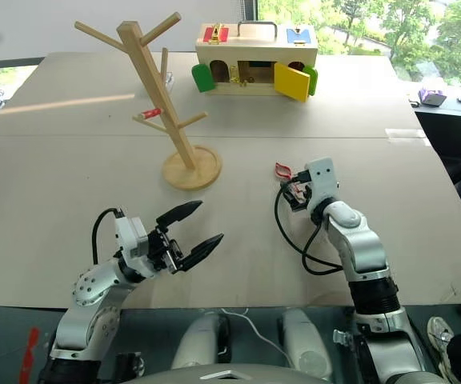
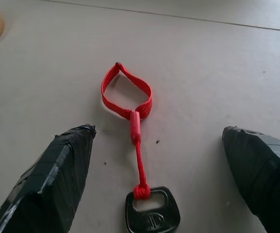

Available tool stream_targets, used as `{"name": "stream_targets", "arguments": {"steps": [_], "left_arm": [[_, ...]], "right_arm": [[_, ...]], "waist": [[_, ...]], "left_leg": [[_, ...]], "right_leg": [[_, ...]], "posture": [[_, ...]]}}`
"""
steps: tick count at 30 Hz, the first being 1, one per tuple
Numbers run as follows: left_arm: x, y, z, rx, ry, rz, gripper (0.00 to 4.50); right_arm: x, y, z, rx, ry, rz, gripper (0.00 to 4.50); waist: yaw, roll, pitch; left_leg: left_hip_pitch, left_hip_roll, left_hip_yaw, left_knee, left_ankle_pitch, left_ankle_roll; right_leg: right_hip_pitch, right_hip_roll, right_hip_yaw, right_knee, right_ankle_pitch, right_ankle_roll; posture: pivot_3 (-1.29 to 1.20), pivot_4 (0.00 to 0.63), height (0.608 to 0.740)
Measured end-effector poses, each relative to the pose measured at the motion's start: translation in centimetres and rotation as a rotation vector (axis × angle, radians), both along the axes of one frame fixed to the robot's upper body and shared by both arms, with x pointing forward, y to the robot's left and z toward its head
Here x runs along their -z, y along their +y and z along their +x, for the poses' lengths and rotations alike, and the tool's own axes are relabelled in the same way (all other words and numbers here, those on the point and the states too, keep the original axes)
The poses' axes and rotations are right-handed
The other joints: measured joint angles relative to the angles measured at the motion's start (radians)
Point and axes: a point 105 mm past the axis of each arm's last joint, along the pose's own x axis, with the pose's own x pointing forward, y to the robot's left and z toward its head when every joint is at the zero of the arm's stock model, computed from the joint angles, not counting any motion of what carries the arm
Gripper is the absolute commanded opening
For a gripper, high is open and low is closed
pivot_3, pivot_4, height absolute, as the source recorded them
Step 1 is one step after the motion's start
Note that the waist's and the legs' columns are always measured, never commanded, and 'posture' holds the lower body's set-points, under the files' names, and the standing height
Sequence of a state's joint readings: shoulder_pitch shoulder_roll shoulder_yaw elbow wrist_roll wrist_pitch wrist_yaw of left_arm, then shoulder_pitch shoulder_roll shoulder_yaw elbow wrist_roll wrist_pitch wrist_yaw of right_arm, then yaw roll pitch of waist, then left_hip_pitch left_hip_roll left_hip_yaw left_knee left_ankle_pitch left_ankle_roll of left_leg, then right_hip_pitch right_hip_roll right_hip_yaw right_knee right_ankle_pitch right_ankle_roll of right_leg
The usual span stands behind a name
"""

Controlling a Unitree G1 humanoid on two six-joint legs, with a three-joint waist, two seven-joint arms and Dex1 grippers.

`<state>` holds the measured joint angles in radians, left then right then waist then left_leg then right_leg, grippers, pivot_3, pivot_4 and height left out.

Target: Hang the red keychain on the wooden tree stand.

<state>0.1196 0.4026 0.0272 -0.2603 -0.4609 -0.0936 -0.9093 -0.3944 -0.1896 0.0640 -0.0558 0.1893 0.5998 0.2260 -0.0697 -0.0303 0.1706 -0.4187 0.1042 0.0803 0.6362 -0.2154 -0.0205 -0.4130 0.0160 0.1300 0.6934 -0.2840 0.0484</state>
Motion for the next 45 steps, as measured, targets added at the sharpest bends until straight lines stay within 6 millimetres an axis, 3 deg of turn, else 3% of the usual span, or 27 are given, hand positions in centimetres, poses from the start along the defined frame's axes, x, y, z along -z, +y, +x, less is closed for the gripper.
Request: {"name": "stream_targets", "arguments": {"steps": [7,10,17,18,25,28,30,32,34,37,41,45], "left_arm": [[0.0,0.0,0.0,-0.005,0.0,0.004,4.44],[0.0,0.1,0.1,-0.014,0.0,0.003,4.5],[0.0,0.1,0.2,-0.02,0.003,0.004,4.5],[0.0,0.1,0.2,-0.02,0.004,0.004,4.5],[0.1,0.4,0.6,-0.032,0.043,-0.011,4.5],[-1.3,1.3,1.1,-0.056,0.07,-0.028,4.5],[-3.5,3.0,1.5,-0.109,0.043,-0.027,4.5],[-6.3,5.0,1.6,-0.172,-0.014,-0.017,4.5],[-8.5,6.2,1.4,-0.219,-0.061,-0.013,4.5],[-9.8,8.0,1.1,-0.276,-0.057,0.027,4.5],[-10.5,9.4,0.4,-0.294,-0.021,0.029,4.5],[-10.7,9.6,0.0,-0.272,0.009,-0.009,4.5]], "right_arm": [[0.1,1.2,0.4,-0.029,-0.035,-0.073,4.5],[0.2,1.4,0.4,-0.031,-0.04,-0.091,3.59],[0.5,1.6,0.4,-0.042,-0.038,-0.11,0.23],[0.5,1.6,0.3,-0.043,-0.039,-0.11,0.09],[0.5,1.8,0.2,-0.064,-0.037,-0.099,0.09],[-0.3,1.2,0.0,-0.122,-0.062,-0.139,0.09],[-2.1,0.6,0.1,-0.168,-0.114,-0.192,0.09],[-5.5,0.3,0.4,-0.217,-0.212,-0.249,0.09],[-9.5,1.2,0.2,-0.285,-0.342,-0.282,0.09],[-13.7,3.0,-0.8,-0.399,-0.517,-0.316,0.09],[-16.6,5.1,-2.1,-0.515,-0.664,-0.352,0.09],[-17.3,7.3,-3.2,-0.604,-0.749,-0.387,0.09]], "waist": [[0.0,0.0,0.0],[0.0,0.0,0.0],[0.0,0.0,0.0],[0.0,0.0,0.0],[0.0,0.0,0.0],[0.001,0.0,0.0],[-0.001,0.0,0.001],[-0.004,0.0,0.001],[-0.003,0.0,0.001],[-0.001,0.0,0.001],[0.001,0.0,0.001],[0.002,0.0,0.001]], "left_leg": [[0.0,0.0,0.0,0.0,0.0,0.0],[0.0,0.0,0.0,0.0,0.0,0.0],[0.0,0.0,0.0,0.0,0.0,0.0],[0.0,0.0,0.0,0.0,0.0,0.0],[0.0,0.0,0.0,0.0,0.0,0.0],[-0.002,0.0,-0.001,0.0,0.0,0.0],[-0.004,0.0,-0.002,0.001,0.0,0.0],[-0.004,0.0,-0.002,0.001,0.0,0.0],[-0.004,0.001,-0.003,0.001,0.0,0.0],[-0.005,0.001,-0.005,0.0,0.0,0.0],[-0.006,0.001,-0.005,0.001,0.0,0.0],[-0.006,0.001,-0.006,0.002,0.0,0.0]], "right_leg": [[0.0,0.0,0.0,0.0,0.0,0.0],[0.0,0.0,0.0,0.0,0.0,0.0],[0.0,0.0,0.0,0.0,0.0,0.0],[0.0,0.0,0.0,0.0,0.0,0.0],[0.0,0.0,0.0,0.0,0.0,0.0],[-0.001,0.0,-0.001,0.0,0.0,0.0],[-0.002,0.0,-0.002,0.0,0.0,0.0],[-0.003,0.0,-0.002,0.001,0.0,0.0],[-0.003,0.001,-0.003,0.0,0.0,0.0],[-0.003,0.0,-0.005,0.0,-0.001,-0.001],[-0.003,-0.001,-0.006,-0.001,-0.001,-0.001],[-0.003,-0.001,-0.007,0.0,-0.001,-0.001]], "posture": [[0.0,0.15,0.735],[0.0,0.15,0.735],[0.0,0.15,0.735],[0.0,0.15,0.735],[0.0,0.15,0.735],[0.0,0.15,0.735],[0.0,0.15,0.735],[0.0,0.15,0.735],[0.0,0.15,0.735],[0.0,0.15,0.735],[0.0,0.15,0.735],[0.0,0.15,0.735]]}}
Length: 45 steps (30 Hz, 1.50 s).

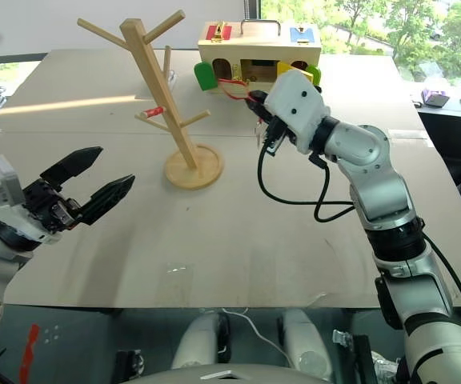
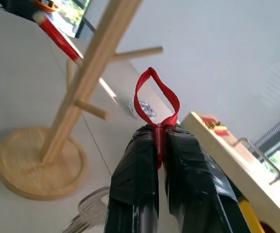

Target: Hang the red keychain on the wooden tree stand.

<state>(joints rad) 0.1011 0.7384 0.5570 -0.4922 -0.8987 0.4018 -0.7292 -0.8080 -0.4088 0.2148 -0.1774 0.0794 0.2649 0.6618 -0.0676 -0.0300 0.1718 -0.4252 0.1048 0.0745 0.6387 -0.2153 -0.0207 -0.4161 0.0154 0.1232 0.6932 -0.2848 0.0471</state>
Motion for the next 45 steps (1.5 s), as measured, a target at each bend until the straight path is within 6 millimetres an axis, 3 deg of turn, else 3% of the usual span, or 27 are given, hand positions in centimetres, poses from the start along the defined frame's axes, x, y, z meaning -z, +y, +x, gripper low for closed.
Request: {"name": "stream_targets", "arguments": {"steps": [1,10,19,24,33,38,45], "left_arm": [[0.1,-0.1,-0.1,0.015,0.014,-0.004,4.5],[-0.1,-0.1,-0.1,0.038,0.037,-0.007,4.5],[-0.5,0.3,0.4,0.017,0.027,0.019,4.5],[-1.4,0.6,0.7,-0.034,-0.064,-0.031,4.5],[-0.8,0.9,0.7,-0.071,-0.073,-0.05,4.5],[-0.8,0.9,0.7,-0.074,-0.076,-0.048,4.5],[-0.6,0.9,0.6,-0.072,-0.074,-0.045,4.5]], "right_arm": [[-0.2,1.0,-0.5,-0.038,-0.031,-0.011,0.09],[-0.6,3.9,-1.9,-0.156,-0.136,0.031,0.09],[0.9,6.1,-1.5,-0.218,-0.099,0.036,0.09],[1.9,7.2,-1.2,-0.246,-0.05,0.024,0.09],[3.0,9.5,-1.2,-0.297,-0.027,-0.024,0.09],[3.1,10.1,-1.1,-0.3,-0.045,-0.018,0.09],[1.8,9.7,-0.2,-0.247,-0.103,0.047,0.09]], "waist": [[0.0,0.0,0.0],[0.0,0.0,0.0],[0.0,0.0,0.0],[0.0,0.0,0.0],[0.0,0.0,0.0],[-0.001,0.0,0.0],[-0.001,0.0,0.0]], "left_leg": [[0.0,0.0,0.0,0.0,0.0,0.0],[-0.002,0.0,-0.001,0.001,0.0,0.0],[-0.005,0.0,-0.003,0.002,0.001,-0.001],[-0.005,0.0,-0.003,0.002,0.001,-0.001],[-0.006,0.0,-0.004,0.003,0.001,-0.001],[-0.006,0.0,-0.004,0.003,0.001,-0.001],[-0.006,0.0,-0.004,0.003,0.001,-0.001]], "right_leg": [[0.0,0.0,0.0,0.0,0.0,0.0],[-0.001,0.0,-0.001,0.0,0.0,0.0],[-0.003,0.0,-0.003,0.001,0.0,0.0],[-0.003,0.0,-0.003,0.002,0.0,0.0],[-0.003,0.0,-0.004,0.002,0.0,0.0],[-0.003,0.0,-0.004,0.002,0.0,0.0],[-0.003,0.0,-0.004,0.002,0.0,0.0]], "posture": [[0.0,0.15,0.735],[0.0,0.15,0.735],[0.0,0.15,0.735],[0.0,0.15,0.735],[0.0,0.15,0.735],[0.0,0.15,0.735],[0.0,0.15,0.735]]}}
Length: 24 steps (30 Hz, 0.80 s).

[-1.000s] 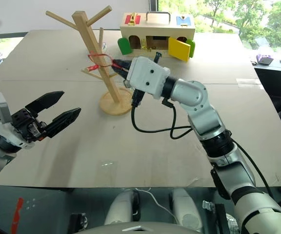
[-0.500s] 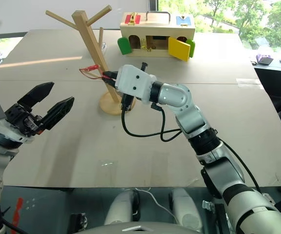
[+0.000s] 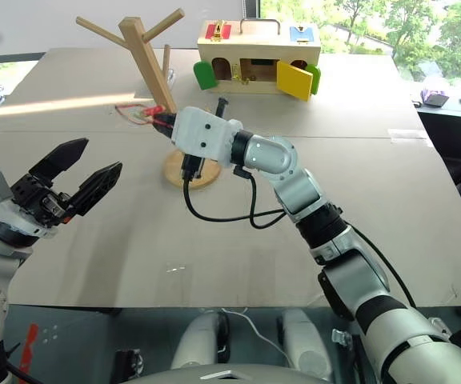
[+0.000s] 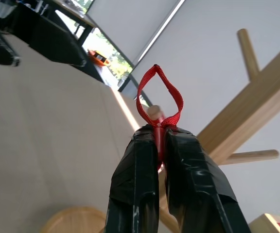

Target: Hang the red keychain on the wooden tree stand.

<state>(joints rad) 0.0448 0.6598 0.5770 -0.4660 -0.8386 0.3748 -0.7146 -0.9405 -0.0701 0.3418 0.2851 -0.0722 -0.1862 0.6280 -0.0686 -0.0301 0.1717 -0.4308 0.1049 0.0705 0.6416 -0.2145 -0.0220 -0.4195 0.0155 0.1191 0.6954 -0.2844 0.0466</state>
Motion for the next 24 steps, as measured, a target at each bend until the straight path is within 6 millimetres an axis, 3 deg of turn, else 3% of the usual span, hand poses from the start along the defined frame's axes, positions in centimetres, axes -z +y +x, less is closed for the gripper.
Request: {"name": "stream_targets", "arguments": {"steps": [6,17,19,20,24], "left_arm": [[0.0,0.0,0.0,-0.005,-0.003,0.005,4.5],[0.1,0.1,0.0,-0.001,-0.004,0.005,4.5],[0.1,0.1,0.0,-0.002,-0.004,0.005,4.5],[0.1,0.1,0.0,-0.002,-0.004,0.005,4.5],[0.2,0.1,0.0,-0.003,-0.004,-0.001,4.5]], "right_arm": [[0.6,-0.4,1.4,0.065,0.022,0.006,0.09],[0.9,-0.1,1.2,0.042,0.03,-0.014,0.09],[0.9,-0.1,1.2,0.041,0.032,-0.012,0.89],[0.9,-0.1,1.2,0.041,0.032,-0.011,1.07],[0.7,-0.2,1.2,0.04,0.039,0.007,2.8]], "waist": [[-0.001,0.0,0.0],[0.0,0.0,0.0],[0.0,0.0,0.0],[0.0,0.0,0.0],[0.0,0.0,0.0]], "left_leg": [[0.0,0.0,0.0,0.0,0.0,0.0],[0.0,0.0,0.0,0.0,0.0,0.0],[0.0,0.0,0.0,0.0,0.0,0.0],[0.0,0.0,0.0,0.0,0.0,0.0],[0.0,0.0,0.0,0.0,0.0,0.0]], "right_leg": [[0.0,0.0,0.0,0.0,0.0,0.0],[0.0,0.0,0.0,0.0,0.0,0.0],[0.0,0.0,0.0,0.0,0.0,0.0],[0.0,0.0,0.0,0.0,0.0,0.0],[0.0,0.0,0.0,0.0,0.0,0.0]], "posture": [[0.0,0.15,0.735],[0.0,0.15,0.735],[0.0,0.15,0.735],[0.0,0.15,0.735],[0.0,0.15,0.735]]}}
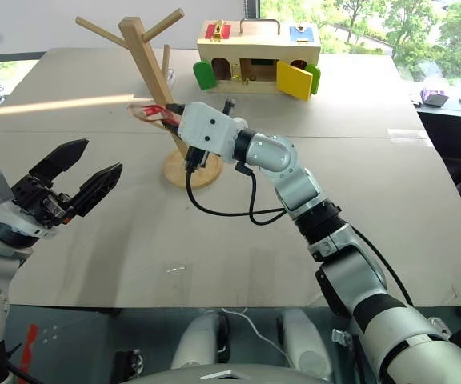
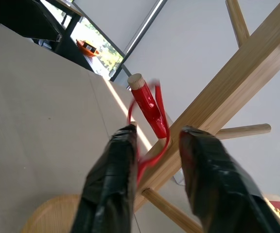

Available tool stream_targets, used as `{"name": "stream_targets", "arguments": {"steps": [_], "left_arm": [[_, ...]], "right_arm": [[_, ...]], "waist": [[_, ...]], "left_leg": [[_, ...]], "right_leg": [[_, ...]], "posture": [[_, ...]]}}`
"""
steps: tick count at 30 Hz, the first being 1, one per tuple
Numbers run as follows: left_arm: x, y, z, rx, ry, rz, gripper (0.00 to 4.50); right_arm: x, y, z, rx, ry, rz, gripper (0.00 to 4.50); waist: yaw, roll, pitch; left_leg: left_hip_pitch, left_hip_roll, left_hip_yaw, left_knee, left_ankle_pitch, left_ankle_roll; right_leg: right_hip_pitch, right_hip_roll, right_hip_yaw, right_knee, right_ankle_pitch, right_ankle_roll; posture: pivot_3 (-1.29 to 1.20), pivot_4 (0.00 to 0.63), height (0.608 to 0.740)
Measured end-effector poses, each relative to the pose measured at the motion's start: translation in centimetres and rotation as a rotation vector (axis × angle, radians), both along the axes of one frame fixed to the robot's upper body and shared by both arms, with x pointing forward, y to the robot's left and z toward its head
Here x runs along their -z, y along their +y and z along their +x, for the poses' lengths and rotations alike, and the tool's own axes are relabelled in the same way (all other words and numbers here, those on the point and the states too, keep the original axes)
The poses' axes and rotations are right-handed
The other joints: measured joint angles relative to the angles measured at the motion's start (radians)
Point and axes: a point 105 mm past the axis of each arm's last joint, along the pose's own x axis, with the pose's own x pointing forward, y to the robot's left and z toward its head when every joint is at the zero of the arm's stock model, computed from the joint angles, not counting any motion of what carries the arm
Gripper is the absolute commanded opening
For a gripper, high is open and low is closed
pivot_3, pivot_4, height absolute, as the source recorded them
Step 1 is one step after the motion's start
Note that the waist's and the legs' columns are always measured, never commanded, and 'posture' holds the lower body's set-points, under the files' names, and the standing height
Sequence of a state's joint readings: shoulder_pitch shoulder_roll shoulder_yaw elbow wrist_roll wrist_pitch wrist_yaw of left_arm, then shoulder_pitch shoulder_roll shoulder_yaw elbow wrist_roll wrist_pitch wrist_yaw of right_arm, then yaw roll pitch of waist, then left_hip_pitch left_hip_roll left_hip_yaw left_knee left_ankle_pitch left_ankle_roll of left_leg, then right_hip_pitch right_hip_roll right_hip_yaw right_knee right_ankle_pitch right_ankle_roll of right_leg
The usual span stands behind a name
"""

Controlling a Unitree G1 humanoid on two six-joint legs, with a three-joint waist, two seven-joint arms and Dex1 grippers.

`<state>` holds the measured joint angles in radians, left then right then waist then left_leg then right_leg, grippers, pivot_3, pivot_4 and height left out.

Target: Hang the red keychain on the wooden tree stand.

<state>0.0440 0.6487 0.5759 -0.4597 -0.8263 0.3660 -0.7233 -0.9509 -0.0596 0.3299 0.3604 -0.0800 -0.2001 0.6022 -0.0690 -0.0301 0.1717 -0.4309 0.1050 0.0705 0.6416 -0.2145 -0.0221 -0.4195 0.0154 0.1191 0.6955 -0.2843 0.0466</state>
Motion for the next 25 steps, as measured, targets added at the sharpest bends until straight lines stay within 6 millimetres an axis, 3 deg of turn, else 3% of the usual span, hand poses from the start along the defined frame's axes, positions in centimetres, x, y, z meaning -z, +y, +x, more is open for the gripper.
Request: {"name": "stream_targets", "arguments": {"steps": [2,5,7,8,9,11,14,18,20,25], "left_arm": [[0.2,-0.1,0.1,0.0,0.004,-0.01,4.5],[0.8,-0.3,0.6,-0.031,0.016,-0.025,4.5],[0.9,0.1,0.9,-0.079,0.012,-0.05,4.5],[1.0,0.6,1.5,-0.145,0.003,-0.095,4.5],[1.1,0.9,1.7,-0.174,0.002,-0.115,4.5],[2.8,2.5,3.1,-0.343,0.045,-0.174,4.5],[6.5,3.8,4.4,-0.541,0.14,-0.165,4.5],[10.4,2.4,5.4,-0.618,0.235,-0.231,4.5],[11.6,1.9,5.7,-0.621,0.264,-0.224,4.5],[11.7,1.8,6.4,-0.602,0.241,-0.221,4.5]], "right_arm": [[-0.2,-0.5,0.3,0.01,0.013,0.031,3.76],[0.1,-2.3,0.6,0.04,0.062,0.093,3.76],[0.8,-4.3,1.4,0.104,0.104,0.124,3.76],[1.6,-6.6,2.4,0.182,0.148,0.15,3.76],[2.0,-7.5,2.8,0.215,0.168,0.162,3.76],[4.0,-11.8,4.2,0.365,0.252,0.212,3.76],[7.0,-16.6,4.9,0.525,0.361,0.267,3.76],[11.4,-22.1,4.6,0.733,0.516,0.37,3.76],[12.6,-23.7,4.2,0.795,0.544,0.389,3.76],[13.7,-26.2,3.6,0.903,0.561,0.461,3.76]], "waist": [[0.0,0.0,0.0],[0.004,0.0,0.0],[0.007,-0.001,0.0],[0.012,-0.001,0.0],[0.015,-0.001,0.0],[0.024,0.0,-0.001],[0.023,-0.001,-0.001],[0.03,-0.001,-0.001],[0.024,-0.001,-0.001],[0.025,-0.001,-0.001]], "left_leg": [[0.0,0.0,0.0,0.0,0.0,0.0],[0.0,0.0,0.0,0.0,0.0,0.0],[0.0,0.0,0.0,0.001,0.0,0.0],[0.0,-0.001,-0.001,0.002,0.0,0.0],[0.0,-0.001,-0.001,0.002,0.0,0.0],[0.001,-0.001,-0.001,0.003,0.0,0.0],[0.001,-0.001,0.0,0.003,0.0,0.0],[0.0,-0.001,-0.001,0.003,0.0,0.0],[0.001,-0.001,0.0,0.003,0.0,0.0],[0.001,-0.001,-0.001,0.003,0.0,0.0]], "right_leg": [[0.0,0.0,0.0,0.0,0.0,0.0],[0.0,0.0,0.0,0.0,0.0,0.0],[0.001,-0.001,0.0,0.0,0.0,0.0],[0.002,-0.001,0.0,0.0,0.0,0.0],[0.003,-0.001,-0.001,0.0,0.0,0.0],[0.004,-0.001,0.0,-0.001,0.0,0.0],[0.003,0.0,0.001,-0.001,0.0,0.0],[0.003,0.0,0.0,-0.001,0.0,0.0],[0.003,0.0,0.001,0.0,0.0,0.0],[0.004,0.001,0.001,0.0,0.0,0.001]], "posture": [[0.0,0.15,0.735],[0.0,0.15,0.735],[0.0,0.15,0.735],[0.0,0.15,0.735],[0.0,0.15,0.735],[0.0,0.15,0.735],[0.0,0.15,0.735],[0.0,0.15,0.735],[0.0,0.15,0.735],[0.0,0.15,0.735]]}}
